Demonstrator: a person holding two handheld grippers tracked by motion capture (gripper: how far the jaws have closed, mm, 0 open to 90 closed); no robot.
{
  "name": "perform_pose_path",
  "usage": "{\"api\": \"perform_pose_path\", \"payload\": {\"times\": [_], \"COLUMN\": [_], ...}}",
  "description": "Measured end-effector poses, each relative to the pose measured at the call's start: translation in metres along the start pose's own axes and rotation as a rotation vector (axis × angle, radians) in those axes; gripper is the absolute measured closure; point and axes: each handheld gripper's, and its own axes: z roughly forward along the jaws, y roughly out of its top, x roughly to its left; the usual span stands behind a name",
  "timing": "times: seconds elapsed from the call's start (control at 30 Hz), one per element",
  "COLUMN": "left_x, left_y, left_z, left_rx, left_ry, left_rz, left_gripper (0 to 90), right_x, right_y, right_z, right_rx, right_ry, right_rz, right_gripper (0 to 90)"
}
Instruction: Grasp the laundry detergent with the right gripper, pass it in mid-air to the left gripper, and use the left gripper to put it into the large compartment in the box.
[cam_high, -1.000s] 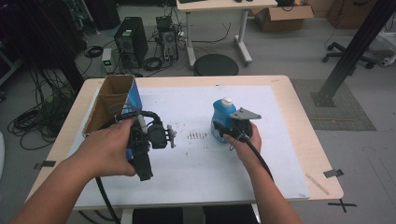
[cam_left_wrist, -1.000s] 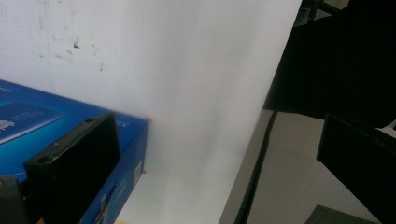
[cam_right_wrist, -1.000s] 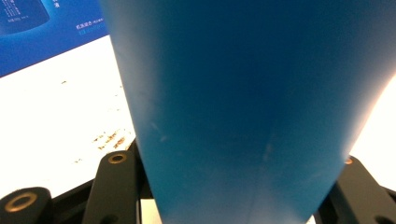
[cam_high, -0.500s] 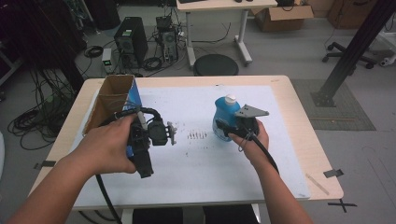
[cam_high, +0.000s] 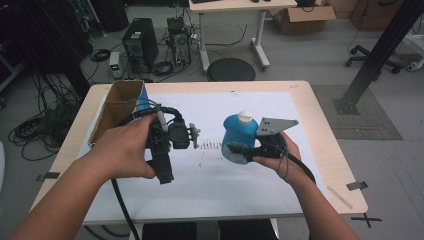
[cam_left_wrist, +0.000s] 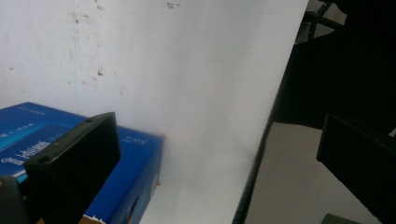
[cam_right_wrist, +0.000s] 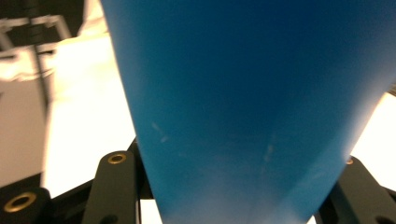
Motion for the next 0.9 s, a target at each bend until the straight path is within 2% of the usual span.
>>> {"api": "perform_pose_path", "payload": {"times": [0.17, 0.4, 0.67, 0.7, 0.9], "left_x": [-0.002, -0.003, -0.004, -0.004, -0.005], "left_y": [0.009, 0.020, 0.031, 0.034, 0.040], "left_z": [-0.003, -0.005, -0.003, -0.002, 0.001], "left_rx": [0.002, 0.006, 0.006, 0.009, 0.011], "left_ry": [-0.003, -0.005, -0.020, -0.022, -0.026], "left_rz": [0.017, 0.038, 0.060, 0.064, 0.075], "left_gripper": [0.2, 0.2, 0.2, 0.2, 0.2], "right_x": [0.011, 0.024, 0.030, 0.033, 0.040], "right_y": [-0.001, -0.005, -0.010, -0.011, -0.007], "right_z": [0.000, 0.011, 0.024, 0.027, 0.035], "right_rx": [0.022, 0.025, 0.026, 0.024, 0.023], "right_ry": [0.085, 0.171, 0.228, 0.244, 0.275], "right_rz": [-0.070, -0.107, -0.118, -0.128, -0.155], "right_gripper": [45.8, 45.8, 45.8, 45.8, 45.9]}}
